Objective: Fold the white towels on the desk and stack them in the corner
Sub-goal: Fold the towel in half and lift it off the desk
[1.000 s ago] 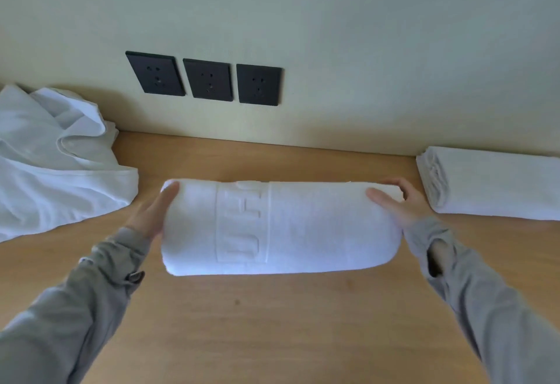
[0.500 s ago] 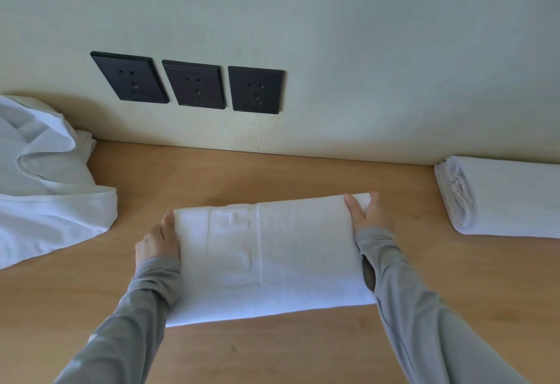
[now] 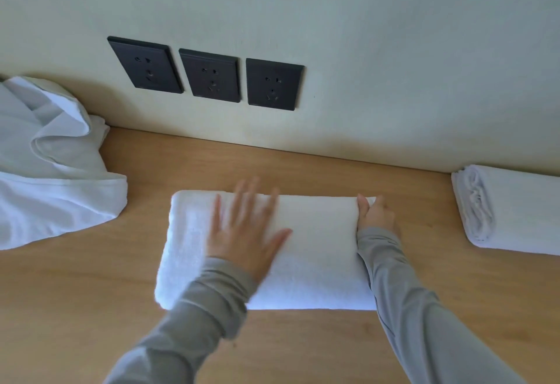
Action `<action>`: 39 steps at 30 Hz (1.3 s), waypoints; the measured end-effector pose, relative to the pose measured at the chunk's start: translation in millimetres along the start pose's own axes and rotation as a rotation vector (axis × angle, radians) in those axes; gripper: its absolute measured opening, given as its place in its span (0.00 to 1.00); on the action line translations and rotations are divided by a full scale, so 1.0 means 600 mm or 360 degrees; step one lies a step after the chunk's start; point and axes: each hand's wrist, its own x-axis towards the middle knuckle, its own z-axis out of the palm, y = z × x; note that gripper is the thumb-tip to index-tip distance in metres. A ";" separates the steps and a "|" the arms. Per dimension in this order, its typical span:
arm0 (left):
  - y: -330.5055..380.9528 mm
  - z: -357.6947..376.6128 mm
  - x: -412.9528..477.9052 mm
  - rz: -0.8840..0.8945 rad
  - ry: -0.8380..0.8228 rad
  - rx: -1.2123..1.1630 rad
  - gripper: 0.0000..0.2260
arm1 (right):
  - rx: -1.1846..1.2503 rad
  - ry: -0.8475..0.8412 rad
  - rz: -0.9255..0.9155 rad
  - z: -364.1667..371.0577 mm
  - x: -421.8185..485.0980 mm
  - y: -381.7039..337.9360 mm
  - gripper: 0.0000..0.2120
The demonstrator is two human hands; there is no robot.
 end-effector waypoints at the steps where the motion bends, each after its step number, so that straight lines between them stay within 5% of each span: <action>1: 0.019 0.009 -0.005 0.0046 -0.0095 0.0010 0.31 | -0.0024 -0.0007 0.0005 -0.003 -0.004 -0.002 0.23; 4: 0.023 0.039 -0.010 -0.0053 -0.0152 0.0068 0.30 | -0.0269 0.0077 -0.0182 -0.020 -0.009 -0.011 0.24; 7: 0.022 0.052 -0.010 -0.0089 -0.0167 0.0104 0.29 | -0.0408 0.0431 -0.0884 -0.032 -0.062 -0.044 0.23; 10: 0.026 0.053 -0.008 -0.0062 -0.0220 0.0089 0.29 | -0.0409 0.0220 -0.1406 0.005 -0.162 -0.075 0.24; 20: 0.015 0.060 0.014 0.0002 -0.0293 0.0081 0.27 | -0.0614 -0.0291 -0.1358 0.032 -0.151 -0.069 0.30; 27: -0.118 0.036 -0.043 -0.0158 -0.0137 0.0075 0.32 | -0.0604 -0.0180 -0.0914 -0.017 -0.113 0.061 0.30; 39: -0.100 0.009 -0.043 -0.0061 -0.0216 0.0211 0.36 | -0.0674 -0.0180 -0.0976 -0.035 -0.131 0.060 0.32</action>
